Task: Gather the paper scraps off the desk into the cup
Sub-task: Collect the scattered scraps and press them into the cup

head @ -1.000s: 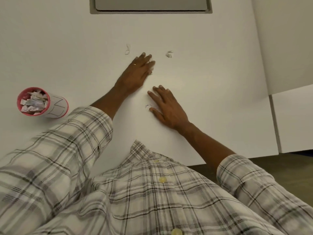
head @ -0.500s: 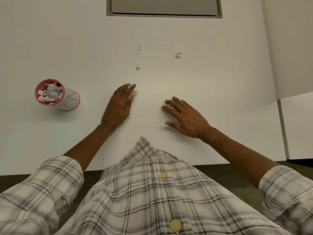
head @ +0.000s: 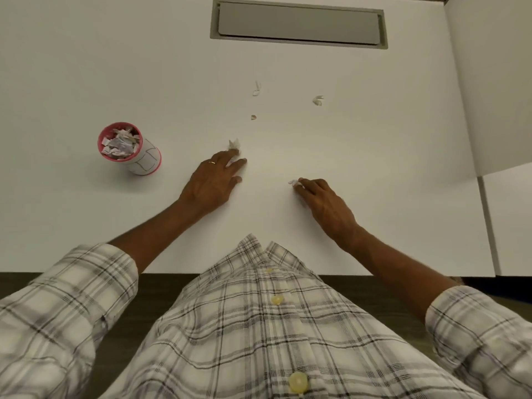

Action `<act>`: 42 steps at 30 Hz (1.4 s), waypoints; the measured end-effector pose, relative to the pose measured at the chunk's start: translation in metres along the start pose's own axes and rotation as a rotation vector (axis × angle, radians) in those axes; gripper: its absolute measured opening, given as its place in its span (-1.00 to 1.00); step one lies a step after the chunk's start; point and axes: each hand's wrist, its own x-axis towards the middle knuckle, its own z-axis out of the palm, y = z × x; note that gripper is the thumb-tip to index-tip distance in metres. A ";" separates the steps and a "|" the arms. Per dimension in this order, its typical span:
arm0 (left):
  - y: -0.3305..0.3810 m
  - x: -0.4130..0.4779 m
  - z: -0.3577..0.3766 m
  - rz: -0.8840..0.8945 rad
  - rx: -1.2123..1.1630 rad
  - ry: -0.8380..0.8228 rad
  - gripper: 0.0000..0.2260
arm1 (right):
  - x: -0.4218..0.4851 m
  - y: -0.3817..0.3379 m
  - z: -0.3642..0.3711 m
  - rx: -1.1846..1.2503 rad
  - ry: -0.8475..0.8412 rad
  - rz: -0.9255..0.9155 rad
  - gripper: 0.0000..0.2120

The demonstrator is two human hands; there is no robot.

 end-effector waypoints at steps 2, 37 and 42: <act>-0.004 -0.007 -0.003 0.041 -0.003 -0.011 -0.60 | 0.010 -0.007 -0.004 -0.010 -0.001 0.032 -0.43; -0.110 -0.073 -0.147 -0.708 -0.512 0.412 -0.64 | 0.235 -0.252 -0.074 0.777 0.179 0.054 -0.89; -0.119 -0.064 -0.142 -0.752 -0.530 0.363 -0.49 | 0.243 -0.270 -0.074 0.569 0.156 -0.093 -0.69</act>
